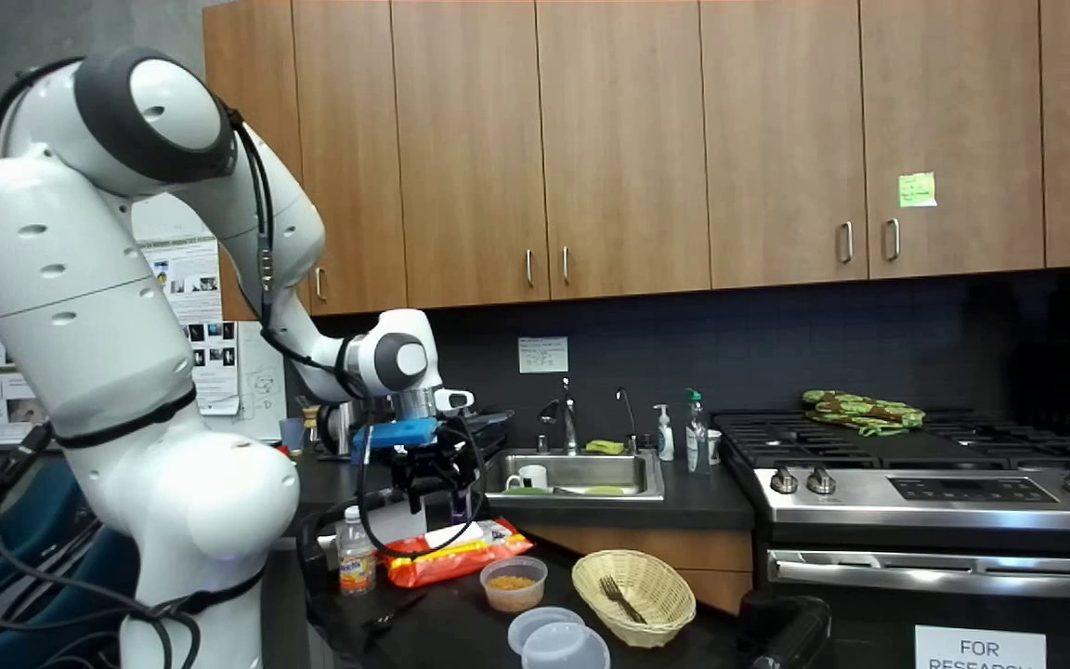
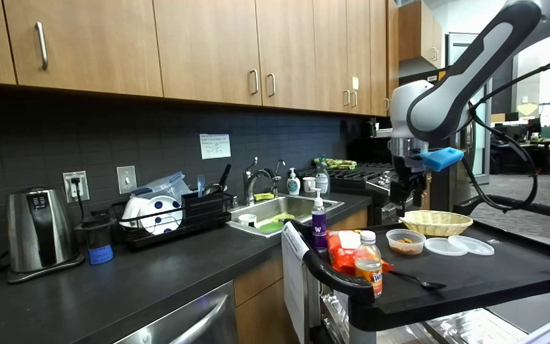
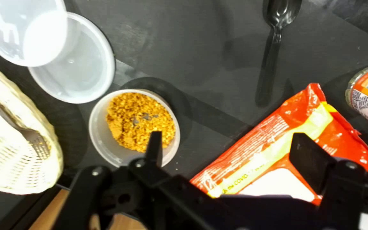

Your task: Remove the black spoon from the basket.

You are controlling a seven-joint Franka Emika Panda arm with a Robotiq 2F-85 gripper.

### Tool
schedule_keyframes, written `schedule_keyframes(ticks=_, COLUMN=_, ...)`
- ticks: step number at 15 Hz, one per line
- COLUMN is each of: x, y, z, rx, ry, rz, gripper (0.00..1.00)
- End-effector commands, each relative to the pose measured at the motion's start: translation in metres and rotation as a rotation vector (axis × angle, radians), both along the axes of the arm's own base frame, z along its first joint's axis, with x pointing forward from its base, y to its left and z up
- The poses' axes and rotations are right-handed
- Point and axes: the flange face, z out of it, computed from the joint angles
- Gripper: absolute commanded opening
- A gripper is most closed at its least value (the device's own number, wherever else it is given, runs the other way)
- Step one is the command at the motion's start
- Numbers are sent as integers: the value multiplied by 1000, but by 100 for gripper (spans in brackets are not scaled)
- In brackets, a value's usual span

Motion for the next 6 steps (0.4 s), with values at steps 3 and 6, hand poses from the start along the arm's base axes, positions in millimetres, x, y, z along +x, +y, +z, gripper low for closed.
schedule_keyframes(ticks=3, x=-13, y=-26, z=42, rx=-92, ry=25, rz=-80, gripper=100)
schedule_keyframes(ticks=6, x=-11, y=-27, z=40, rx=-85, ry=36, rz=-68, gripper=100)
